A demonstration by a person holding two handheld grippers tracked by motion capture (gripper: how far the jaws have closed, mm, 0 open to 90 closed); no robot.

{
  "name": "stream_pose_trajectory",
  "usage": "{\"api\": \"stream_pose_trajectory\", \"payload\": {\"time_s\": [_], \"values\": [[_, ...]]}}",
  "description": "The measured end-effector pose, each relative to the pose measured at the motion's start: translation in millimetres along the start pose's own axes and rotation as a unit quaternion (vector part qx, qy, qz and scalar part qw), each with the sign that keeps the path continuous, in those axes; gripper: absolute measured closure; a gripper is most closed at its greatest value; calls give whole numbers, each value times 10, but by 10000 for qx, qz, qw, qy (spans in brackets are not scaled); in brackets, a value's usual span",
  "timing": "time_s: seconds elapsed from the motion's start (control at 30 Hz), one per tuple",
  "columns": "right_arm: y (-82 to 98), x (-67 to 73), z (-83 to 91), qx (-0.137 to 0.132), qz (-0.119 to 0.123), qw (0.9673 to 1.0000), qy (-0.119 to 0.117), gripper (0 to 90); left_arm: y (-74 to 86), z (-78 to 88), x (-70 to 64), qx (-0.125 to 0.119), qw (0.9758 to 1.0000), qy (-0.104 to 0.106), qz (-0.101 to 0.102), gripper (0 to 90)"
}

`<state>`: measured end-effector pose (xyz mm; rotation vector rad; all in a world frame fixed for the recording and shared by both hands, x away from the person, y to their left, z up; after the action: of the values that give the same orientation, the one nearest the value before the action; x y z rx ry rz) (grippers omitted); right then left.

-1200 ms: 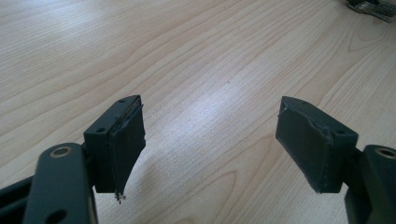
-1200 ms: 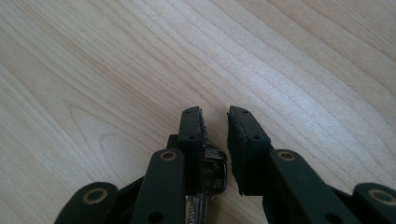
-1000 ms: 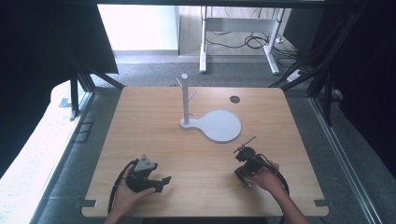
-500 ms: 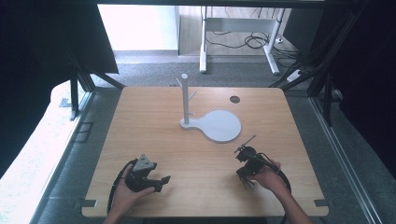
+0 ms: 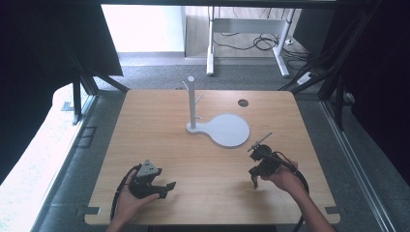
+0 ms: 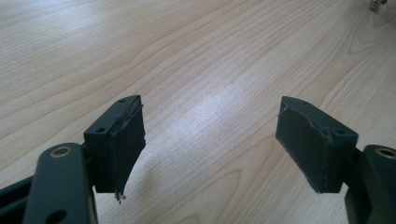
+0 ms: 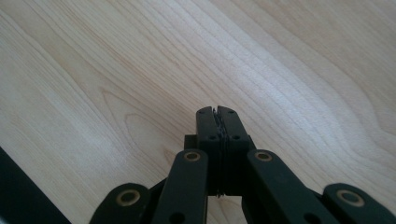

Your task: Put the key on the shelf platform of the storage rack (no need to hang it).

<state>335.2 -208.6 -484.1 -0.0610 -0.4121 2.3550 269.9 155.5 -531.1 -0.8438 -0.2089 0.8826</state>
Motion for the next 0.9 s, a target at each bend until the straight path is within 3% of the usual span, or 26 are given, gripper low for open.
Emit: {"api": "stream_pose_trajectory", "payload": {"time_s": [0.9], "values": [[-152, -140, 262, -99, -34, 9999, 64, 900, 6, -3, 15, 22, 10000, -2, 2, 241]]}}
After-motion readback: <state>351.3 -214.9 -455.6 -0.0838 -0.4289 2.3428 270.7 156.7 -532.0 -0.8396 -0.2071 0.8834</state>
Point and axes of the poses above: each handheld gripper's, and its own axes: z roughly backward along the jaws, y roughly out of its underside, x roughly to its left, the point moved 3 cm from there along -z, roughly forward along the jaws, and after that the axes turned 3 degrees about z, right-handed, at the moved point
